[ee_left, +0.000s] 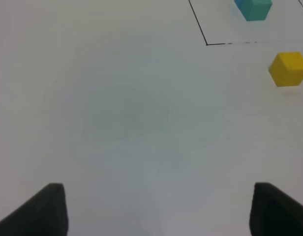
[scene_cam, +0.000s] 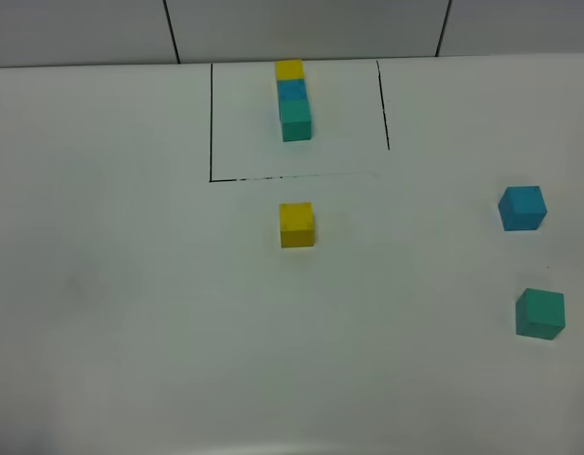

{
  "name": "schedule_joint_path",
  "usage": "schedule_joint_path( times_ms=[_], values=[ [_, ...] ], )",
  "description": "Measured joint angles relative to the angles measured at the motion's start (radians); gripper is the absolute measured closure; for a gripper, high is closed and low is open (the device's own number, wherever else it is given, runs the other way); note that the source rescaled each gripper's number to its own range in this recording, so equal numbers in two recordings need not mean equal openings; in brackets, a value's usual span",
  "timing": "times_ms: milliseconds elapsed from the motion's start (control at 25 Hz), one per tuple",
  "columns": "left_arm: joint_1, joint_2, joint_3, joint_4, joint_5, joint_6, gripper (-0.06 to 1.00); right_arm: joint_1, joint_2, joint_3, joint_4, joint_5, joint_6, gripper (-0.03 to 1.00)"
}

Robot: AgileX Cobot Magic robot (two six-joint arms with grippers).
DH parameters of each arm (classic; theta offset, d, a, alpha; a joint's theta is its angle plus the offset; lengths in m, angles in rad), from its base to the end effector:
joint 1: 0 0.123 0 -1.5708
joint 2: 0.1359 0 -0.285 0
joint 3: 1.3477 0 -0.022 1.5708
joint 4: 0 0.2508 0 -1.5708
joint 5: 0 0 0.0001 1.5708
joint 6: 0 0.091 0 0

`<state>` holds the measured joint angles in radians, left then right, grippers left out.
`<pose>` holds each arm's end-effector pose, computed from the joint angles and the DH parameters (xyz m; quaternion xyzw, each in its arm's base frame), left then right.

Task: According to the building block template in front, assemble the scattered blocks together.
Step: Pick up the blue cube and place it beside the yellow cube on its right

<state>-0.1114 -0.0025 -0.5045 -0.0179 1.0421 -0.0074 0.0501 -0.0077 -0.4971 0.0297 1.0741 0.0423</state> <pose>-0.0051 -0.0008 0.2801 0.0443 0.8453 -0.0405 0.5309 -0.0064 0.0021 0.2754 -0.0040 0.8554 0.0387 0.5166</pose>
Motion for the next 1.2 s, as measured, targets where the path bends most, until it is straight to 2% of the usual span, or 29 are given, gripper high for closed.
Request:
schedule_joint_path(
  times_ms=[240,600,1000,1200],
  values=[
    [0.041,0.0,0.0,0.001,0.0,0.0,0.55,0.0,0.0,0.0,0.0,-0.001,0.0,0.24],
    [0.045,0.0,0.0,0.001,0.0,0.0,0.72,0.0,0.0,0.0,0.0,-0.001,0.0,0.24],
    [0.045,0.0,0.0,0.001,0.0,0.001,0.74,0.0,0.0,0.0,0.0,-0.002,0.0,0.24],
    [0.045,0.0,0.0,0.001,0.0,0.001,0.74,0.0,0.133,-0.028,0.0,-0.052,-0.002,0.11]
  ],
)
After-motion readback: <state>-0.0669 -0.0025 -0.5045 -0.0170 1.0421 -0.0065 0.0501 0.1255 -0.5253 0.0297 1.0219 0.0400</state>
